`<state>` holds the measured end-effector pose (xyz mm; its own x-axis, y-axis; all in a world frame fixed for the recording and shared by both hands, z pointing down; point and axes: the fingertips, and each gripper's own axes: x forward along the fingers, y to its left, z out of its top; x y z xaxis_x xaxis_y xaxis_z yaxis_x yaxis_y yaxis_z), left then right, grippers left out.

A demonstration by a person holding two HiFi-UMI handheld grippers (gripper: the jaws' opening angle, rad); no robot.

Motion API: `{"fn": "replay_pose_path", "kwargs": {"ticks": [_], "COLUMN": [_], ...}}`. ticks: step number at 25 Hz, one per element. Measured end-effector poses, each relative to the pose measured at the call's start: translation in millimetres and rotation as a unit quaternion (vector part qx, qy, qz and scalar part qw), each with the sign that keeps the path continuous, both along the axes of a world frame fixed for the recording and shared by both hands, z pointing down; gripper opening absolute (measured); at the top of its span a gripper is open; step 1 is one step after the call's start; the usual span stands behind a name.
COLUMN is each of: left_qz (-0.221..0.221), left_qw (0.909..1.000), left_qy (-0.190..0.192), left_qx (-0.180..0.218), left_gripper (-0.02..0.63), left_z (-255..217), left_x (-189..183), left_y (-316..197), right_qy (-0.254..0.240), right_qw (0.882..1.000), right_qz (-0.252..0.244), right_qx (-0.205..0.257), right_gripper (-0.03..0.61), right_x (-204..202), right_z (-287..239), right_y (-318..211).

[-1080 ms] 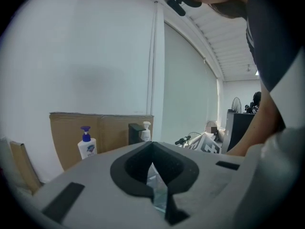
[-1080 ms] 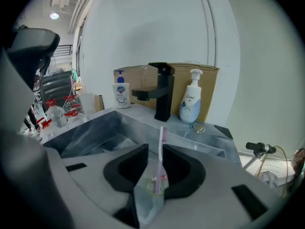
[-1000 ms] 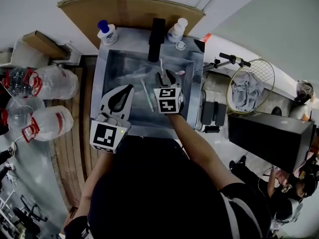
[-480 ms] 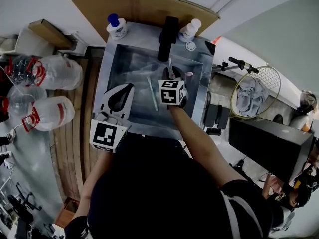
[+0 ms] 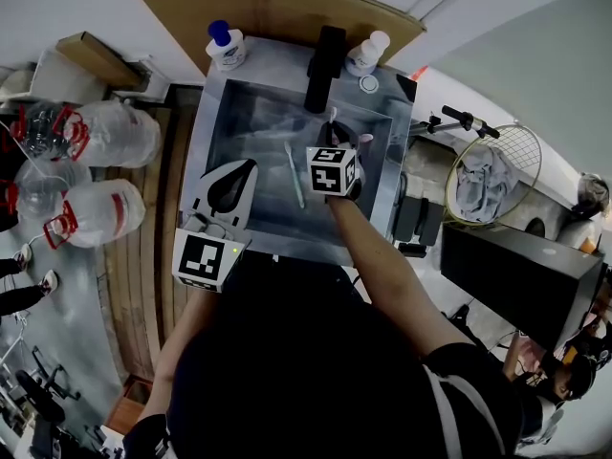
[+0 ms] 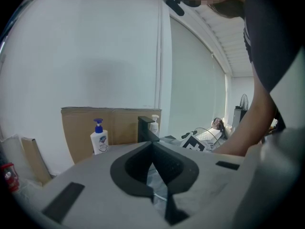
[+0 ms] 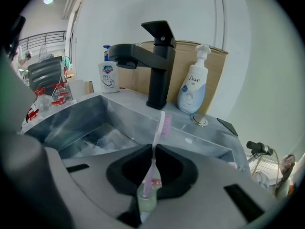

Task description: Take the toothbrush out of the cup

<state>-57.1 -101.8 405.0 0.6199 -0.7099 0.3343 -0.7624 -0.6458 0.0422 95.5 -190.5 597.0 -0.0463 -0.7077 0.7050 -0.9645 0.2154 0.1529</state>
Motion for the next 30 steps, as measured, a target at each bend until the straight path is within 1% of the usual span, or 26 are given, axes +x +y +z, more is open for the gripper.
{"fn": "replay_pose_path", "kwargs": {"ticks": [7, 11, 17, 20, 23, 30], "left_qz": [0.010, 0.017, 0.028, 0.037, 0.048, 0.059], "left_qw": [0.9999, 0.9997, 0.9994, 0.9990, 0.9984, 0.9973], "left_qy": [0.003, 0.012, 0.016, 0.020, 0.024, 0.034], "left_qx": [0.005, 0.013, 0.014, 0.017, 0.019, 0.026], "left_gripper": [0.020, 0.020, 0.020, 0.020, 0.020, 0.020], "left_z": [-3, -8, -7, -8, -10, -15], "left_x": [4, 7, 10, 14, 19, 27], "left_y": [5, 9, 16, 20, 24, 33], "right_qy": [-0.003, -0.006, -0.015, -0.027, -0.029, -0.034], "right_qw": [0.999, 0.998, 0.993, 0.991, 0.988, 0.986], "right_qz": [-0.007, -0.004, 0.001, 0.009, 0.009, 0.009], "right_qx": [0.036, 0.064, 0.114, 0.132, 0.150, 0.162], "right_gripper": [0.044, 0.044, 0.044, 0.044, 0.044, 0.044], "right_x": [-1, -1, 0, 1, 4, 15], "right_z": [-27, -50, -91, -109, -126, -145], "right_y": [4, 11, 30, 45, 60, 90]}}
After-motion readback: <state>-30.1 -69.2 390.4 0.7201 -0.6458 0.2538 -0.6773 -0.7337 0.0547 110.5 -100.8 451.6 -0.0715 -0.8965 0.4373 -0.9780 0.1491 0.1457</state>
